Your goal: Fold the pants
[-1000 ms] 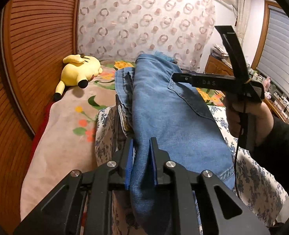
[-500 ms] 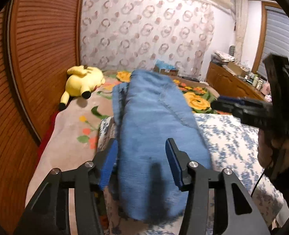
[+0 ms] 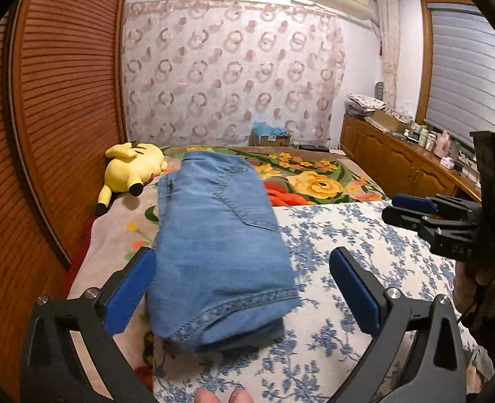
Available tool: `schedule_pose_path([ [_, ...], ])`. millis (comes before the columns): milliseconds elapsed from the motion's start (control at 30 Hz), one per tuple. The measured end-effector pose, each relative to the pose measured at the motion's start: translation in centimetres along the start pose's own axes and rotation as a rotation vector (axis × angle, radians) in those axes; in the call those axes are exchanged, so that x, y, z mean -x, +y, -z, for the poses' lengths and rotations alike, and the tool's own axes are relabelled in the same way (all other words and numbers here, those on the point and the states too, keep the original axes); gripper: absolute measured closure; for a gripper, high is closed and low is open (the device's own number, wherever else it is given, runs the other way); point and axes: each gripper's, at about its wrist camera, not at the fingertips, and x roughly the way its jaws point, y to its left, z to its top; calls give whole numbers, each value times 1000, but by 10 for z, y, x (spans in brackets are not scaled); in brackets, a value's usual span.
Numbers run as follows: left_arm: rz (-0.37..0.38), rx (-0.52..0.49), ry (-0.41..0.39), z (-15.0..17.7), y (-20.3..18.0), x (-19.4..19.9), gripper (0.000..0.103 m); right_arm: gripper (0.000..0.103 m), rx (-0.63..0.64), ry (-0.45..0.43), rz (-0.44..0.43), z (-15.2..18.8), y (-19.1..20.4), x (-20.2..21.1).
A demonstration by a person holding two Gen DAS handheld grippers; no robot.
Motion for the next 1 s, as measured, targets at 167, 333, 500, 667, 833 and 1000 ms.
schedule_pose_path([
  [167,6,-7,4,3,-20,6,0,42,-16,-6,21,16,3,27],
  [333,9,-6,7,9,-43,10,0,35,-41,-16,52,30,7,54],
  [500,19,-9,28,18,-64,11,0,35,-69,-32,87,46,5,84],
  [667,50,-20,16,27,-87,24,0,35,-85,-43,132,61,9,111],
  [833,82,-9,13,31,-105,37,0,34,-124,-58,163,67,12,142],
  [1000,87,-38,-27,23,-127,56,0,33,-132,-112,203,65,21,178],
])
